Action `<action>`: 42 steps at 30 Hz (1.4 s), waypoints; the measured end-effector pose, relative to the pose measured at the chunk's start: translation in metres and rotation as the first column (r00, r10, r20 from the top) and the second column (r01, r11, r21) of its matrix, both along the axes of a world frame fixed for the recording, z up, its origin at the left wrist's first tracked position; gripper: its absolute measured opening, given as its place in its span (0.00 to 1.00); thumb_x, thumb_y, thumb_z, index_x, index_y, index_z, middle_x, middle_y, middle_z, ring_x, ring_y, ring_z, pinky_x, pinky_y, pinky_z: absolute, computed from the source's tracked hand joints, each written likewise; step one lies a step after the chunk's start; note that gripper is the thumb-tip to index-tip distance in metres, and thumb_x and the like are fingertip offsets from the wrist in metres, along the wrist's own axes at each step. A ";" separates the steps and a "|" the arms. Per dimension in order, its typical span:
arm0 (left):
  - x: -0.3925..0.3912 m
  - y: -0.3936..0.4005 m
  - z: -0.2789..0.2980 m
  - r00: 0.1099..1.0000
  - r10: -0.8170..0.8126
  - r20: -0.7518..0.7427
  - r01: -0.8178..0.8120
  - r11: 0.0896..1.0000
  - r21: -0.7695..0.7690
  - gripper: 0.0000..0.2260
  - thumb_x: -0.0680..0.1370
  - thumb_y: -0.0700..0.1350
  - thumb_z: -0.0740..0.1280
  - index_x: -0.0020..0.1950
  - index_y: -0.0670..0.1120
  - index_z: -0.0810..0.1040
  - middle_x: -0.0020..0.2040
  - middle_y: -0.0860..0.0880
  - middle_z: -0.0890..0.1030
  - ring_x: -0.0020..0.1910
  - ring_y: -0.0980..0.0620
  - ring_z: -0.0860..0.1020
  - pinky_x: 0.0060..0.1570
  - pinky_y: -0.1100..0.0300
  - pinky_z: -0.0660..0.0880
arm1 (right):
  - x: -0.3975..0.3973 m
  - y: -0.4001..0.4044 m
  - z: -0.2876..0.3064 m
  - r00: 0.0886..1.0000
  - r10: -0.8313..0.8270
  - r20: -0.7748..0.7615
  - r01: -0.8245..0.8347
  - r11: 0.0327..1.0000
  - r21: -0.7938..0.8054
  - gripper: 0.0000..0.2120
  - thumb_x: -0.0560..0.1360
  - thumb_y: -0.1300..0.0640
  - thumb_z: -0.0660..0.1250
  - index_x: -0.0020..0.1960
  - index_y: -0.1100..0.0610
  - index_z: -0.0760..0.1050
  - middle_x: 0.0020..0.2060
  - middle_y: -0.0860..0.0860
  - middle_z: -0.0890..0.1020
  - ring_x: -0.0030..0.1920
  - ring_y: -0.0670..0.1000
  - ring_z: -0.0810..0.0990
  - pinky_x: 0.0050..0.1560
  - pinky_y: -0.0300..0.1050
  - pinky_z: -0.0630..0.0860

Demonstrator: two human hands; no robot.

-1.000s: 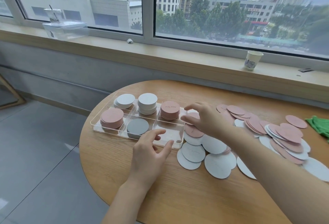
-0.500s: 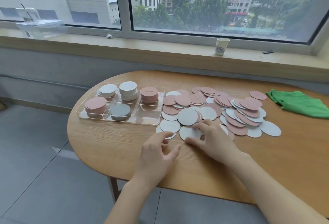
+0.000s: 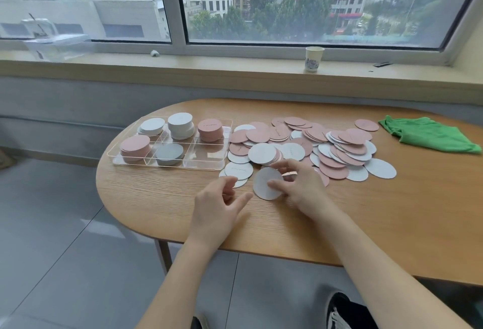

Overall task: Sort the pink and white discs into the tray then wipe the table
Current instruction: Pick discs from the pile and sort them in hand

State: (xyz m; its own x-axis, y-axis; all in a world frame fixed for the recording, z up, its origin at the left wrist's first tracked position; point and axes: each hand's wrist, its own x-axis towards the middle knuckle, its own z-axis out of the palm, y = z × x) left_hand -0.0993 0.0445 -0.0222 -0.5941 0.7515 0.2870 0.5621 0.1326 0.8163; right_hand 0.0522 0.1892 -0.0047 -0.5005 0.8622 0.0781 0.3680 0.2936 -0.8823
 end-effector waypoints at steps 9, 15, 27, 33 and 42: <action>0.005 0.000 0.005 0.957 -0.163 0.241 0.144 0.985 0.093 0.17 0.75 0.48 0.78 0.63 0.54 0.82 0.52 0.56 0.86 0.52 0.60 0.84 0.52 0.66 0.79 | 0.022 -0.024 -0.002 0.916 0.156 -0.371 -0.209 0.972 -0.107 0.10 0.71 0.68 0.76 0.47 0.56 0.84 0.40 0.49 0.86 0.39 0.48 0.82 0.42 0.41 0.79; 0.003 0.004 0.003 0.841 -0.324 0.432 0.291 0.946 0.144 0.07 0.81 0.42 0.71 0.57 0.49 0.86 0.51 0.46 0.87 0.52 0.50 0.84 0.54 0.57 0.80 | 0.018 -0.030 -0.003 0.910 0.189 -0.369 -0.231 0.970 -0.074 0.11 0.71 0.70 0.75 0.48 0.56 0.84 0.41 0.49 0.86 0.43 0.50 0.85 0.48 0.40 0.80; 0.003 0.005 0.010 0.725 -0.267 0.635 0.152 0.961 0.231 0.13 0.73 0.43 0.77 0.56 0.46 0.82 0.44 0.43 0.87 0.44 0.47 0.86 0.40 0.53 0.83 | 0.011 0.029 -0.003 0.936 -0.083 0.342 -0.044 0.936 0.348 0.23 0.71 0.41 0.75 0.58 0.55 0.81 0.51 0.51 0.82 0.56 0.53 0.77 0.58 0.47 0.73; 0.009 0.005 0.009 0.780 -0.259 0.569 0.134 0.958 0.252 0.09 0.74 0.42 0.78 0.53 0.46 0.84 0.43 0.47 0.88 0.40 0.53 0.84 0.41 0.63 0.78 | -0.016 0.029 0.003 0.884 -0.114 0.453 -0.009 0.965 0.262 0.33 0.66 0.39 0.78 0.64 0.54 0.77 0.59 0.52 0.80 0.62 0.55 0.76 0.62 0.50 0.73; 0.002 0.007 0.004 0.663 -0.290 0.690 0.084 0.945 0.316 0.10 0.76 0.44 0.73 0.54 0.43 0.86 0.47 0.48 0.86 0.51 0.48 0.82 0.50 0.52 0.80 | -0.005 0.015 0.004 0.960 -0.106 0.260 0.084 0.992 0.096 0.25 0.65 0.52 0.83 0.58 0.52 0.77 0.50 0.47 0.79 0.50 0.49 0.79 0.45 0.41 0.75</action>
